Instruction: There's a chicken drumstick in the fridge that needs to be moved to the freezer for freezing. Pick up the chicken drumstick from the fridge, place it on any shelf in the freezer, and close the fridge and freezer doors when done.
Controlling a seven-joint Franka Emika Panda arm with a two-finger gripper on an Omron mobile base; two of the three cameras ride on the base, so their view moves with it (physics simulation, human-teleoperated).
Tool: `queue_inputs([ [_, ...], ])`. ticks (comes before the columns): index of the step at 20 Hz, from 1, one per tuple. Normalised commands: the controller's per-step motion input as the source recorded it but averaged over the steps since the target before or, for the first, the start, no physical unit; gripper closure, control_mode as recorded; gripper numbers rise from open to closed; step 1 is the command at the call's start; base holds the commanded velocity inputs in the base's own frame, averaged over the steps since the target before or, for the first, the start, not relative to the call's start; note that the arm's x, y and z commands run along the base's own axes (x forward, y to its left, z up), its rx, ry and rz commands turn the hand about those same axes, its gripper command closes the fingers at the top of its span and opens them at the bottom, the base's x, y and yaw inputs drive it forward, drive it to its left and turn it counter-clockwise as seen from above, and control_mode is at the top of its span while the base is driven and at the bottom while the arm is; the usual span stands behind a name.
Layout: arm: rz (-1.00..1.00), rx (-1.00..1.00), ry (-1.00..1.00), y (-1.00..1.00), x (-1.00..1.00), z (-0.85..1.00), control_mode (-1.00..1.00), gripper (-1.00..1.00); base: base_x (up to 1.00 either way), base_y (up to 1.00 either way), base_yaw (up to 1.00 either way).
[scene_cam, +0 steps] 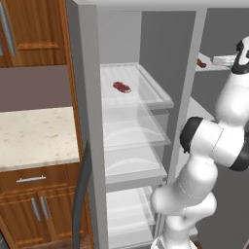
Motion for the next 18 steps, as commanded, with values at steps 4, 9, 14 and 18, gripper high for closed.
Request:
queue_inputs([
  [4,0.00,-0.13,-0.27,1.00,-1.00,-0.23,-1.00,-1.00,0.00,0.00,0.00],
  [9,-0.02,-0.19,-0.12,0.84,-1.00,0.18,-1.00,-1.00,0.00,0.00,0.00],
  [14,-0.08,-0.24,0.00,0.84,-0.90,0.16,-1.00,-1.00,0.00,0.00,0.00],
  [18,-0.12,-0.14,0.01,0.26,-0.48,0.61,-1.00,-1.00,0.00,0.00,0.00],
])
